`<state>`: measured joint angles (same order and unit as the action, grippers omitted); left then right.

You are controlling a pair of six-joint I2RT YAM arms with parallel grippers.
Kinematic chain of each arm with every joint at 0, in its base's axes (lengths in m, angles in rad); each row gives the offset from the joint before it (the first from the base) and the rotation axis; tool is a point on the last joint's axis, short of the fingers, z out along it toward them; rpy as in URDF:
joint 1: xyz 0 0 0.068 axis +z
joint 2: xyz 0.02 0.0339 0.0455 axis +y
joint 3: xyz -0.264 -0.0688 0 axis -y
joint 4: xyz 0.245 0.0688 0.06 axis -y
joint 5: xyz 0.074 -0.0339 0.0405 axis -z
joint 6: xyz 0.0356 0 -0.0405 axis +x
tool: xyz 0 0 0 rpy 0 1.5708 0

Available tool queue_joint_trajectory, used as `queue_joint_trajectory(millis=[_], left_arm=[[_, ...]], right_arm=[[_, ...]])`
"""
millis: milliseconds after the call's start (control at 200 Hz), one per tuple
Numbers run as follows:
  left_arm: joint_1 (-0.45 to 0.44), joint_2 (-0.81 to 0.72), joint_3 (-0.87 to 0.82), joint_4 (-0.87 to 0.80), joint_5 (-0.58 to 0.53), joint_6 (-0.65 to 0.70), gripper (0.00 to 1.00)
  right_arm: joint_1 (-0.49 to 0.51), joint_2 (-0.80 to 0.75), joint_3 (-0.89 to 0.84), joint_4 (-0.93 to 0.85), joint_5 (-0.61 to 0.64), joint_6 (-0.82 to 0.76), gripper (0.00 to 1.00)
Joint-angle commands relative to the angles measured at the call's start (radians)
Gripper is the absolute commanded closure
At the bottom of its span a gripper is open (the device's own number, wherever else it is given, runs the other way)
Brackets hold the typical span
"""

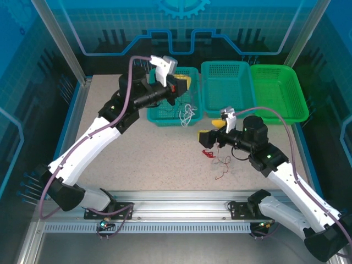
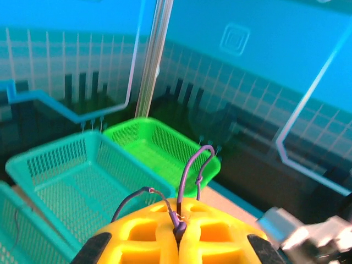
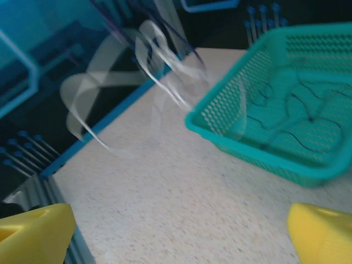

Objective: Untangle the cables

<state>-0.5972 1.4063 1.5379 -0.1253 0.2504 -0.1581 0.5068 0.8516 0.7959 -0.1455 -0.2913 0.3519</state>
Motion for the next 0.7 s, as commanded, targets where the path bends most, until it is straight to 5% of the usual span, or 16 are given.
queue_joint_trajectory(millis=[0,220,330,440,695], left_arm=[[0.005,-0.062,-0.053,0.081,-0.014,-0.026,1.0],[0.003,-0.073,-0.101,0.13,0.031,-0.058,1.0],[0.001,-0.078,-0.111,0.149,0.05,-0.07,1.0],[0.002,-0.079,-0.104,0.15,0.073,-0.064,1.0],[0.001,-0.091,-0.13,0.144,0.096,-0.066,1.0]], right_arm=[[0.058,0.024,0.024,0.14,-0.003,0.046,0.0],[0.175,0.136,0.015,0.291,0.296,0.242,0.01],[0.177,0.22,0.06,0.287,0.318,0.253,0.13],[0.175,0.277,0.077,0.295,0.361,0.246,0.39],[0.163,0.32,0.115,0.35,0.282,0.22,0.36]])
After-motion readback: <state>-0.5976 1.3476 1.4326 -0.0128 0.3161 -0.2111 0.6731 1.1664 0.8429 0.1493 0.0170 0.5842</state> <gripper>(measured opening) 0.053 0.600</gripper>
